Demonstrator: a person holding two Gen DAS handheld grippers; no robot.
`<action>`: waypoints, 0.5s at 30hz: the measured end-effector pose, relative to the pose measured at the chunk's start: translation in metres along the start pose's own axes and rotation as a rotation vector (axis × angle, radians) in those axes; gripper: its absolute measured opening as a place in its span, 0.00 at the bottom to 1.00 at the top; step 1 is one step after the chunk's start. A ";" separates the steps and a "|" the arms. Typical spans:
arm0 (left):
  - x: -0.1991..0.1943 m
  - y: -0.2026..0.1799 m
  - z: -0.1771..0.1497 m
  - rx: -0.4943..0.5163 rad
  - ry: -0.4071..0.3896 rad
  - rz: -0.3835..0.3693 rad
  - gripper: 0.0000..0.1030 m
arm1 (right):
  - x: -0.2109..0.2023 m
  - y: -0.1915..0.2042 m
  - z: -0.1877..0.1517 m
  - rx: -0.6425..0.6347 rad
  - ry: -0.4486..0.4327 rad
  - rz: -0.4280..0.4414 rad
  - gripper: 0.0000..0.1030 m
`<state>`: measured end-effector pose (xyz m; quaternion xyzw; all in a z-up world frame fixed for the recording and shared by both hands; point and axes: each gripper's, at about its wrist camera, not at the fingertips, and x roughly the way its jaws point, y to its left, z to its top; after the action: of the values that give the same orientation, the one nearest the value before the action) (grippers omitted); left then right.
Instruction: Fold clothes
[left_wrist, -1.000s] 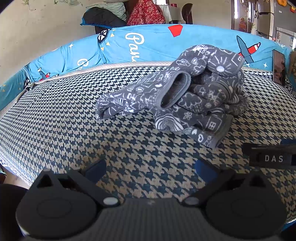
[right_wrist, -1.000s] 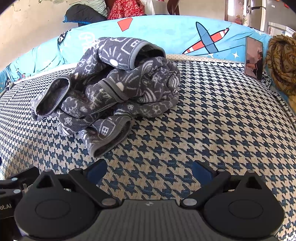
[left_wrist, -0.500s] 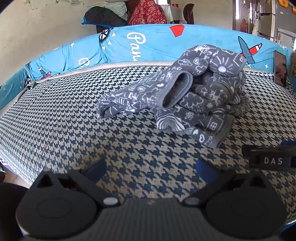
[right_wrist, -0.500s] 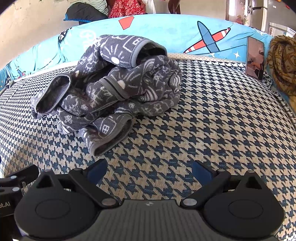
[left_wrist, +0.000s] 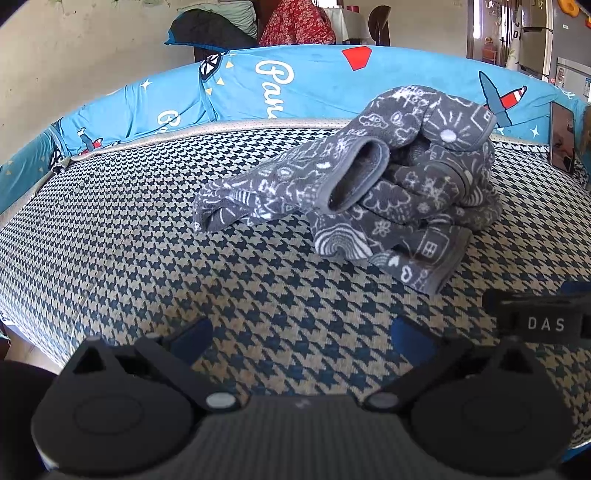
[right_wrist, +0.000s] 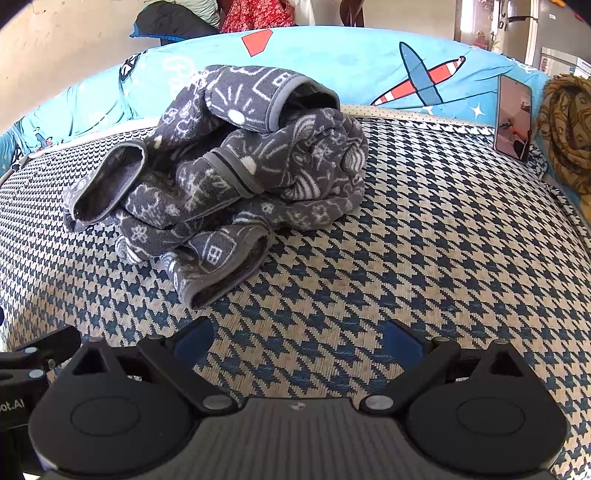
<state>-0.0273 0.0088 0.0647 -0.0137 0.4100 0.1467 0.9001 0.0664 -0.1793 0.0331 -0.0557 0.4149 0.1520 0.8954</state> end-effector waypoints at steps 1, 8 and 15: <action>0.000 0.000 0.000 -0.001 0.001 0.000 1.00 | 0.000 0.000 0.000 -0.001 0.001 0.000 0.96; 0.002 0.001 0.000 -0.006 0.005 0.002 1.00 | 0.001 0.001 0.000 -0.005 0.006 -0.002 0.96; 0.003 0.001 0.001 -0.005 0.007 0.004 1.00 | 0.002 0.003 0.001 -0.008 0.006 0.003 0.96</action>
<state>-0.0248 0.0108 0.0634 -0.0155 0.4128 0.1494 0.8984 0.0669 -0.1757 0.0320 -0.0593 0.4169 0.1547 0.8937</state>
